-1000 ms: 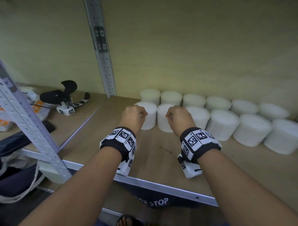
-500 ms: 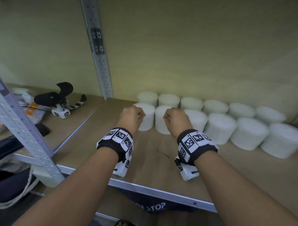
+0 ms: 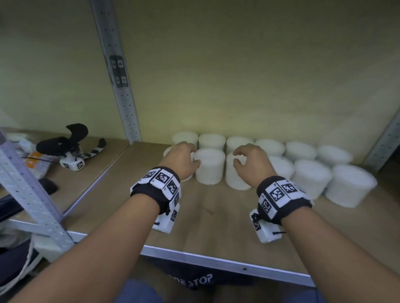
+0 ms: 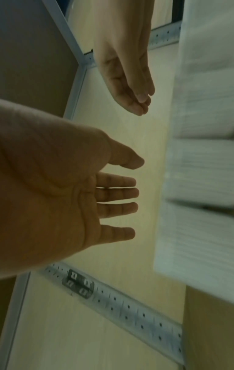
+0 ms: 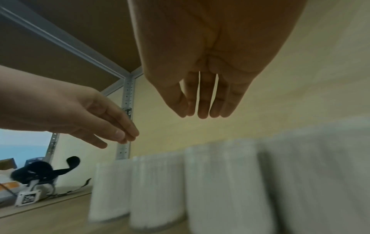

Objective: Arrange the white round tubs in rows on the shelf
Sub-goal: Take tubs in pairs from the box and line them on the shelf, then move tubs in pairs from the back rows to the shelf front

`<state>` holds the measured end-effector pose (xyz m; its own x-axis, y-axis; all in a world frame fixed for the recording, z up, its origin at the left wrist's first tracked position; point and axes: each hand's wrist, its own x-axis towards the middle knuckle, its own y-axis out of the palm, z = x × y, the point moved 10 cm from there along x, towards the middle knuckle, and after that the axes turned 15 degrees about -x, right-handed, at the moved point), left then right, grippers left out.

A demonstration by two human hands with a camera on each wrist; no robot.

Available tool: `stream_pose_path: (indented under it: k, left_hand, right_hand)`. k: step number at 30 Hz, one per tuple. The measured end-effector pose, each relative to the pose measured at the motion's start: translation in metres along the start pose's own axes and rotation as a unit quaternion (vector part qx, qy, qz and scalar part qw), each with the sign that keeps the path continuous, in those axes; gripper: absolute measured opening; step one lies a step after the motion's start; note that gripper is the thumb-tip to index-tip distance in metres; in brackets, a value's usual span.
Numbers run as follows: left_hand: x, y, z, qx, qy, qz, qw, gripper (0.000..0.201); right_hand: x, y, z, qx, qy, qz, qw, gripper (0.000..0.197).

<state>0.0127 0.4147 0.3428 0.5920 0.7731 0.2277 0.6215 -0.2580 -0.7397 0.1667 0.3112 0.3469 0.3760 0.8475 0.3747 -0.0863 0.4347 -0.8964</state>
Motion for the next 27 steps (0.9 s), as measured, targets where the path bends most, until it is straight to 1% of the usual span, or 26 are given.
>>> stream_pose_path:
  k: [5, 9, 14, 18, 22, 27]
  left_hand:
    - [0.004, 0.03, -0.055, -0.028, 0.042, 0.024, 0.998, 0.041]
    - [0.012, 0.066, -0.102, -0.035, 0.07, 0.062, 0.995, 0.045]
    - [0.019, 0.114, -0.163, -0.057, 0.106, 0.097, 0.988, 0.044]
    - [0.02, 0.161, -0.2, -0.06, 0.123, 0.133, 0.982, 0.045]
    - [0.021, 0.205, -0.219, -0.04, 0.115, 0.166, 0.979, 0.048]
    - [0.035, 0.233, -0.225, -0.015, 0.093, 0.164, 0.982, 0.051]
  right_hand:
    - [-0.01, -0.036, -0.065, -0.035, 0.043, -0.002, 0.998, 0.026]
    - [-0.027, -0.057, -0.119, -0.065, 0.079, 0.035, 0.994, 0.028]
    - [-0.052, -0.106, -0.189, -0.111, 0.115, 0.07, 0.985, 0.025]
    - [-0.072, -0.138, -0.242, -0.132, 0.165, 0.076, 0.974, 0.026]
    - [-0.091, -0.134, -0.276, -0.124, 0.209, 0.096, 0.965, 0.03]
    - [-0.093, -0.104, -0.293, -0.107, 0.22, 0.111, 0.963, 0.039]
